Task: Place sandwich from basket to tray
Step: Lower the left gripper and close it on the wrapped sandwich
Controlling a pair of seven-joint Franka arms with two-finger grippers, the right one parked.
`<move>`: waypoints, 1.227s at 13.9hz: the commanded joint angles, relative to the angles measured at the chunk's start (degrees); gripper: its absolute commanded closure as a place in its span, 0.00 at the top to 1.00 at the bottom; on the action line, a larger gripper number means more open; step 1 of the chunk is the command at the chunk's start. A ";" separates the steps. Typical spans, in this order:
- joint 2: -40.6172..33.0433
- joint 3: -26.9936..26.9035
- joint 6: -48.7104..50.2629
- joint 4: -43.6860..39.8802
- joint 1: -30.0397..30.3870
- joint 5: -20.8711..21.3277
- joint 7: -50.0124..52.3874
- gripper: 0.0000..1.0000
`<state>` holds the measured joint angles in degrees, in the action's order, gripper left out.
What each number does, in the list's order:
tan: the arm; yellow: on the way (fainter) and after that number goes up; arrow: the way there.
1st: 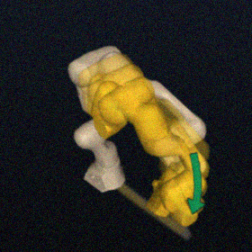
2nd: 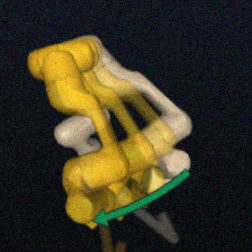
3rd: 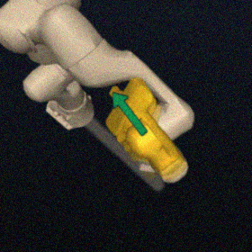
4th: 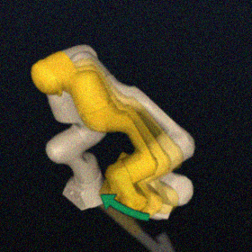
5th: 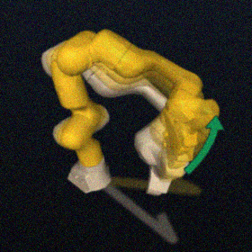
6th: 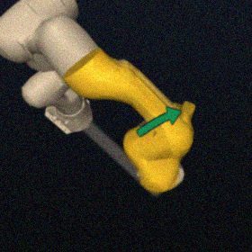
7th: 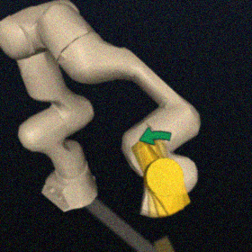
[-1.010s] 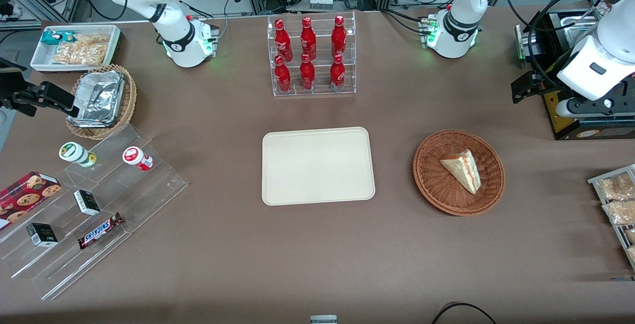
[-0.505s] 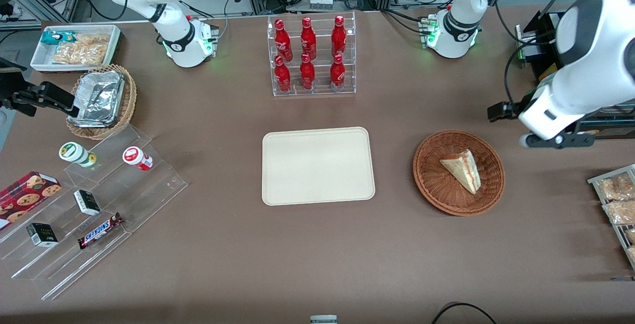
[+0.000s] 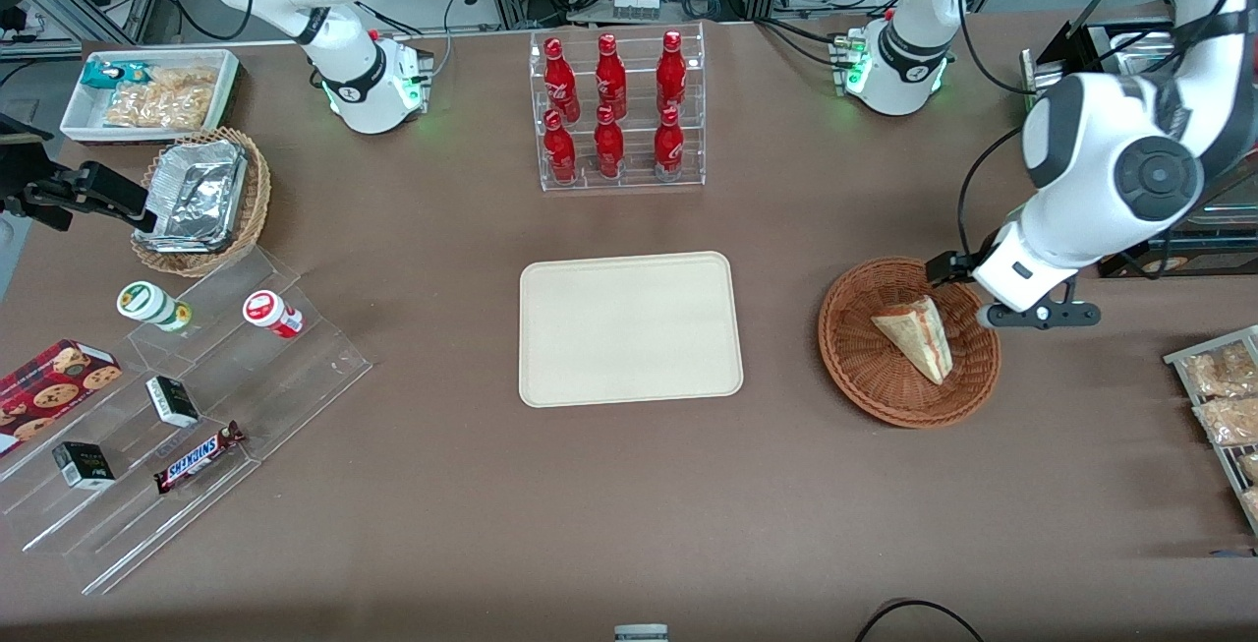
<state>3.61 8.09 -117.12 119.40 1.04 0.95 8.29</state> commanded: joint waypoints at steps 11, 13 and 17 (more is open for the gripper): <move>5.26 0.17 -23.15 9.89 -0.25 -0.34 50.32 1.00; 7.28 0.17 -24.73 9.80 -0.25 -0.34 50.42 1.00; 11.15 0.26 -27.20 9.80 -0.16 -0.42 50.94 1.00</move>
<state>13.53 8.18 -142.92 129.22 0.93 0.84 57.93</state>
